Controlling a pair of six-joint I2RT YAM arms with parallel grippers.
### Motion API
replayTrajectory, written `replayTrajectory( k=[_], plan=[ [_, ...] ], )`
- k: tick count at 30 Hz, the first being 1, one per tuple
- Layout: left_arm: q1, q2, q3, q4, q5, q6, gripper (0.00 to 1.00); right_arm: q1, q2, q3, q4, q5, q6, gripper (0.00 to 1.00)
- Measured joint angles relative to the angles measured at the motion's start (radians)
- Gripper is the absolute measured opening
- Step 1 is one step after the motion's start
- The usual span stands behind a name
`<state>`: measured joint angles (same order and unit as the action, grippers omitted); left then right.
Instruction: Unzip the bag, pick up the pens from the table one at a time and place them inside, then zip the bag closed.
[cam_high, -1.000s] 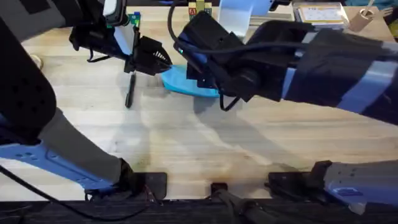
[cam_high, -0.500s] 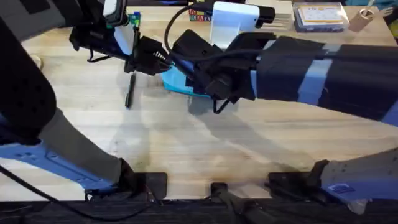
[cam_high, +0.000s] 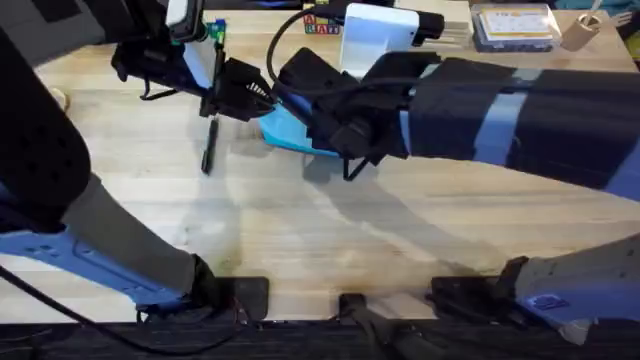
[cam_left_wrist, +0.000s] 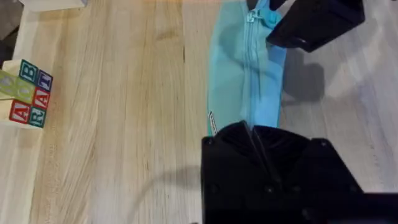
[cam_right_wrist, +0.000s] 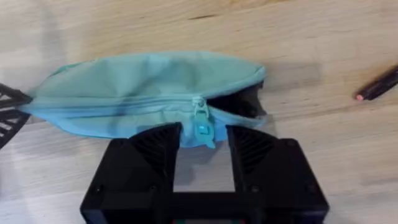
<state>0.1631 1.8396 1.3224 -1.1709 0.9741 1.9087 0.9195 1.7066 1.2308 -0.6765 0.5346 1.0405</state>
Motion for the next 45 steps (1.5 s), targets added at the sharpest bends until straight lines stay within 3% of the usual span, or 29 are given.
replayTrajectory(
  k=[6, 11, 19, 31, 45],
  plan=[
    [0.0, 0.0, 0.0, 0.0, 0.0, 0.0, 0.041, -0.013, 0.002, 0.0, 0.003, -0.002, 0.0, 0.414],
    [-0.003, 0.0, 0.0, -0.001, 0.0, 0.0, 0.042, -0.015, 0.002, 0.001, 0.012, -0.005, 0.003, 0.281],
    [-0.003, 0.0, 0.0, -0.001, 0.001, 0.0, 0.042, -0.016, 0.01, 0.004, 0.01, -0.004, 0.003, 0.233],
    [-0.005, 0.0, 0.0, -0.001, 0.001, 0.0, 0.041, -0.023, 0.024, 0.008, 0.013, -0.003, -0.001, 0.043],
    [-0.005, 0.0, 0.0, 0.0, 0.0, 0.0, 0.041, -0.028, 0.009, 0.008, -0.004, 0.011, -0.07, 0.032]
  ],
)
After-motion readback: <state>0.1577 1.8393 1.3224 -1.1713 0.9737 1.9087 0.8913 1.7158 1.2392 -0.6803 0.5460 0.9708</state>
